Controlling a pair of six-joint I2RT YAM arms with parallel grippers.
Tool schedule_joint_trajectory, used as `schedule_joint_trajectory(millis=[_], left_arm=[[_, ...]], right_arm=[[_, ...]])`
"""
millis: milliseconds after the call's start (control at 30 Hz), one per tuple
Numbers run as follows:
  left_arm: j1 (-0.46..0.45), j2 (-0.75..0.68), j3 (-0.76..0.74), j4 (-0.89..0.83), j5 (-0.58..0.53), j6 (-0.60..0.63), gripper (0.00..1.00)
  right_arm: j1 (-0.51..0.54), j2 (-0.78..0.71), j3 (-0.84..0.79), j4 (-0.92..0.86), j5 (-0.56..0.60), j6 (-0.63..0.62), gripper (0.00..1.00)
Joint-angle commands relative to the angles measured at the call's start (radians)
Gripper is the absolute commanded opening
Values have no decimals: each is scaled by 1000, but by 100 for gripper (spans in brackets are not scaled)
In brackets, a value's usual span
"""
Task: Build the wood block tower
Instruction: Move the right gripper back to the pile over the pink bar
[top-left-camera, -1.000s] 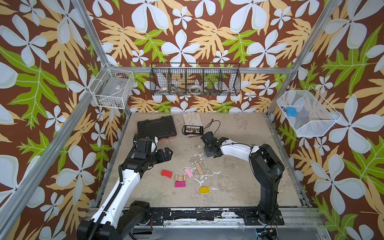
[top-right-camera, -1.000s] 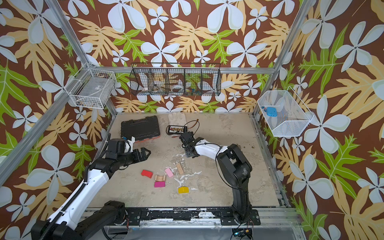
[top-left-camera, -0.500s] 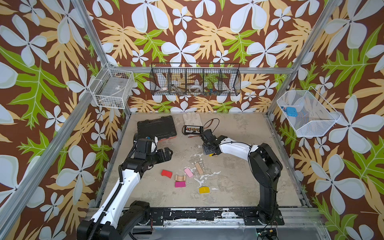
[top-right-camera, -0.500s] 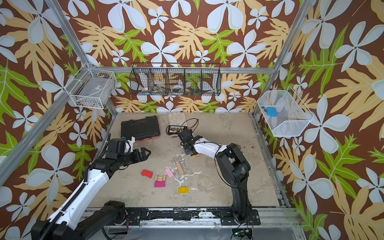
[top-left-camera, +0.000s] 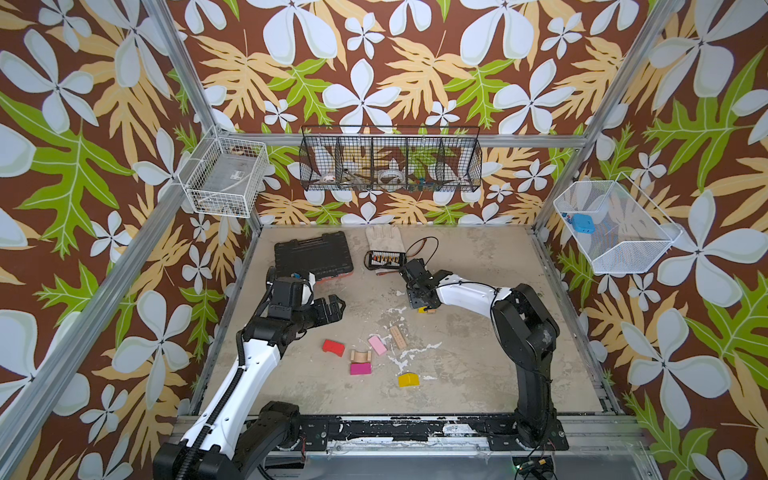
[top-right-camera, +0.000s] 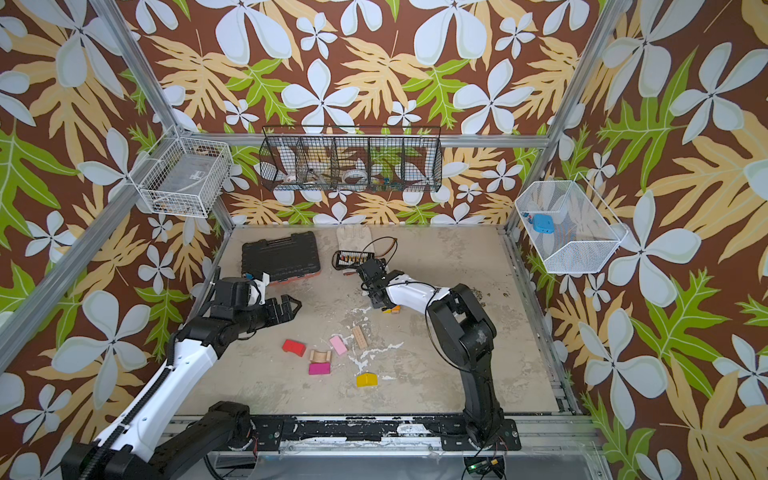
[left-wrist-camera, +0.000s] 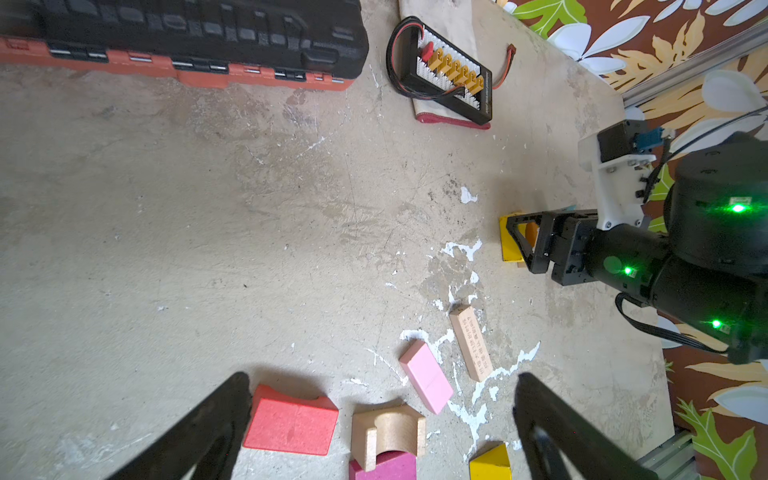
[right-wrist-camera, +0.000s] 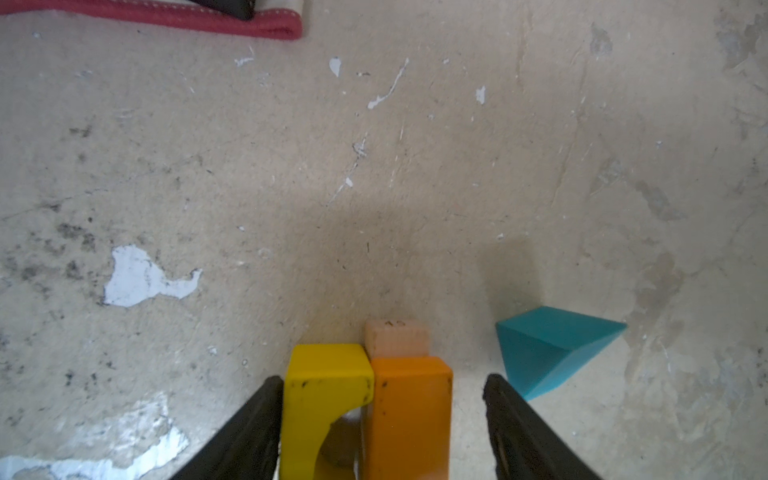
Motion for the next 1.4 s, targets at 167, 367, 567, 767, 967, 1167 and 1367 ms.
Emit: schedule_joint_trajectory(millis=[167,367,567,767,967,1167,1367], left_arm=[[2,-1,-3,11,1,-1,100],[3,2,-3,12,1,-1,100],[2,5,-3,12,6,-1,100],[2,4,-4,11,4,-1,100],[2,7,-4,11,5,-1,100],[3,2,-4,9,-1,-2,100],[2,8,-4,11,6,0,100]], right_arm=[[3,-32,-6,4,-4,-3,77],[28,-155,-43,-22,-16,-11,79],[169,-376,-223,65,-133,-80,77],[294,-455,-368,145,-320,-138,73],[300,-425,-402,158,-276,-95,77],[300,-261,-305,118,-281,-77,63],[300,-188,-261,80,-223,-70,59]])
